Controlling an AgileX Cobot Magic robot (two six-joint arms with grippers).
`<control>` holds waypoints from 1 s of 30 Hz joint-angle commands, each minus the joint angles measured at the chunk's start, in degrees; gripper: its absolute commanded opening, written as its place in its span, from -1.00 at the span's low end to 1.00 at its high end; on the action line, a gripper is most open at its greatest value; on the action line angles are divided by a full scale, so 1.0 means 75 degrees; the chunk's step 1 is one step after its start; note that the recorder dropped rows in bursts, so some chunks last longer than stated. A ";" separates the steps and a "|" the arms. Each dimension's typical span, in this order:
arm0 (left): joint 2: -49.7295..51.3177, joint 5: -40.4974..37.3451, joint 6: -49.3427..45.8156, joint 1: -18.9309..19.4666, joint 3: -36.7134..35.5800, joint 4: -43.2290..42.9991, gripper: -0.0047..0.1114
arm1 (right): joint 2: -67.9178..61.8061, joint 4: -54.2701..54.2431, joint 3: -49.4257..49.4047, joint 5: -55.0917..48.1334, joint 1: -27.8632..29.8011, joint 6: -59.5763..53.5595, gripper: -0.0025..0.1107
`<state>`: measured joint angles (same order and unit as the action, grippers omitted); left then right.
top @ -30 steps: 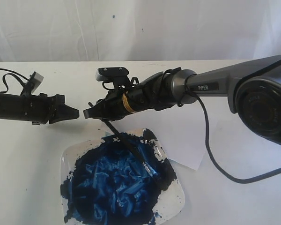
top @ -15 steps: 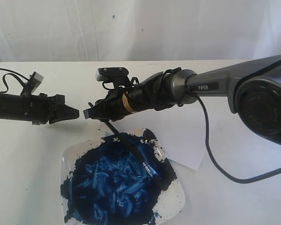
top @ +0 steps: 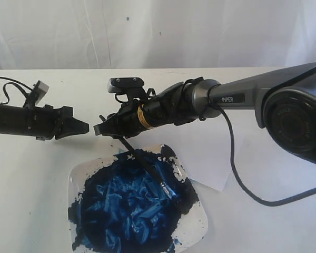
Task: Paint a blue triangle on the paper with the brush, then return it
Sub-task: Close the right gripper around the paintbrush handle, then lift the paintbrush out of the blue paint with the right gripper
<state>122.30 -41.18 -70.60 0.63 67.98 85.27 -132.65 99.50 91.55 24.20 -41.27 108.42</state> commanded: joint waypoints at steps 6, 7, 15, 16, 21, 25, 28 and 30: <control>0.0016 -0.0095 -0.0032 -0.0007 0.0019 0.0110 -0.92 | -0.0069 0.0060 0.0052 0.0011 0.0001 -0.0031 -0.38; 0.0016 -0.0095 -0.0032 -0.0007 0.0019 0.0110 -0.92 | -0.0069 0.0060 0.0052 0.0011 0.0001 -0.0031 -0.38; 0.0016 -0.0079 -0.0032 -0.0007 0.0019 0.0110 -0.92 | -0.0069 0.0060 0.0052 -0.0083 0.0001 -0.0031 -0.50; 0.0016 -0.0079 -0.0032 -0.0007 0.0019 0.0110 -0.92 | -0.0069 0.0060 0.0052 -0.0083 0.0001 -0.0031 -0.56; 0.0016 -0.0079 -0.0032 -0.0007 0.0019 0.0110 -0.92 | -0.0069 0.0060 0.0052 0.0017 0.0017 -0.0031 -0.86; 0.0016 -0.0079 -0.0032 -0.0007 0.0019 0.0110 -0.92 | -0.0055 0.0060 0.0052 -0.0008 0.0017 -0.0031 -0.91; 0.0016 -0.0079 -0.0032 -0.0007 0.0019 0.0110 -0.92 | -0.0025 0.0060 0.0052 -0.0025 0.0017 -0.0031 -0.91; 0.0016 -0.0096 -0.0032 -0.0007 0.0019 0.0110 -0.92 | 0.0044 0.0060 0.0052 -0.0102 0.0017 -0.0031 -0.91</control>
<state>122.30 -41.04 -70.60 0.63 67.98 85.27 -133.46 99.50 91.55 24.34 -41.27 108.42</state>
